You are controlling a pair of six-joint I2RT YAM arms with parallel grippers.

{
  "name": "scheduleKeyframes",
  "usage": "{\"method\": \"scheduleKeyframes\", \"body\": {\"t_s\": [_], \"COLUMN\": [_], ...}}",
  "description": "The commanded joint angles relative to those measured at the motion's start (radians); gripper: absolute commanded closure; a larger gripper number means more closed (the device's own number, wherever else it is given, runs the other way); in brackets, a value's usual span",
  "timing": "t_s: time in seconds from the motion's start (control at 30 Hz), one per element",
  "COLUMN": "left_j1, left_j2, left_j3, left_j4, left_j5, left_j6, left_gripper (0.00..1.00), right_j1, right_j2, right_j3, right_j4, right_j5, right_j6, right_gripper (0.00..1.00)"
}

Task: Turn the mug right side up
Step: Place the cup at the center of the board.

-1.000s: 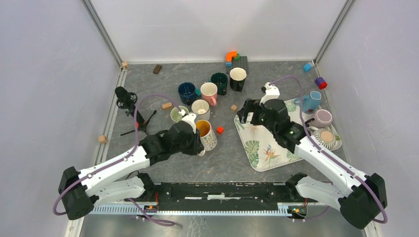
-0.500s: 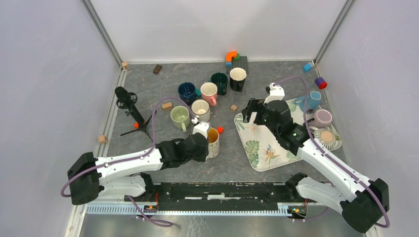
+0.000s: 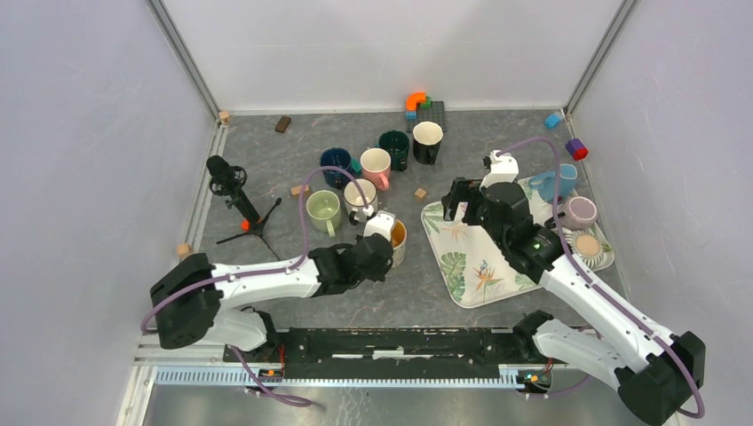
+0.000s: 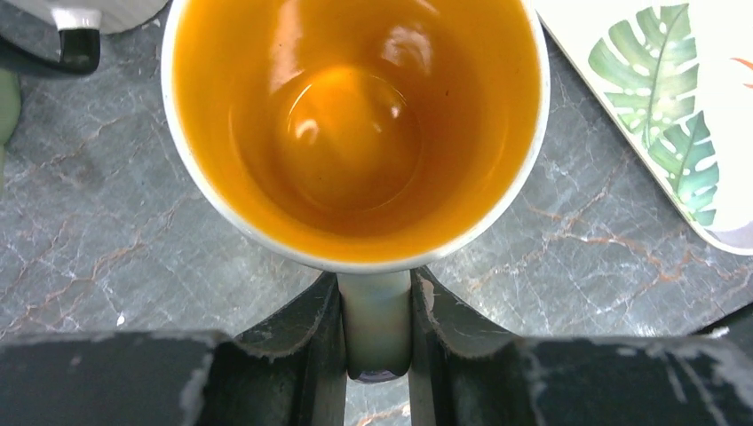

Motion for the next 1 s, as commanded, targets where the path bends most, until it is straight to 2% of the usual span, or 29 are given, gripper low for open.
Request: {"method": "scheduleKeyframes", "body": {"t_s": [0.0, 0.2, 0.53, 0.97], "left_j1": [-0.002, 0.027, 0.103, 0.143], "left_j2": [0.076, 0.14, 0.204, 0.225], "left_j3": [0.081, 0.12, 0.15, 0.139], "left_j4": [0.047, 0.063, 0.091, 0.119], "left_j5": [-0.071, -0.052, 0.041, 0.102], "left_j6": [0.063, 0.092, 0.11, 0.109], "left_gripper": [0.98, 0.98, 0.98, 0.95], "right_j1": [-0.004, -0.003, -0.003, -0.003], "right_j2": [-0.002, 0.047, 0.015, -0.011], "right_j3": [0.069, 0.119, 0.113, 0.097], "right_j4": [0.044, 0.04, 0.02, -0.002], "right_j5": [0.01, 0.005, 0.034, 0.03], "right_j6": [-0.037, -0.056, -0.076, -0.104], "right_gripper": [0.02, 0.02, 0.02, 0.02]}}
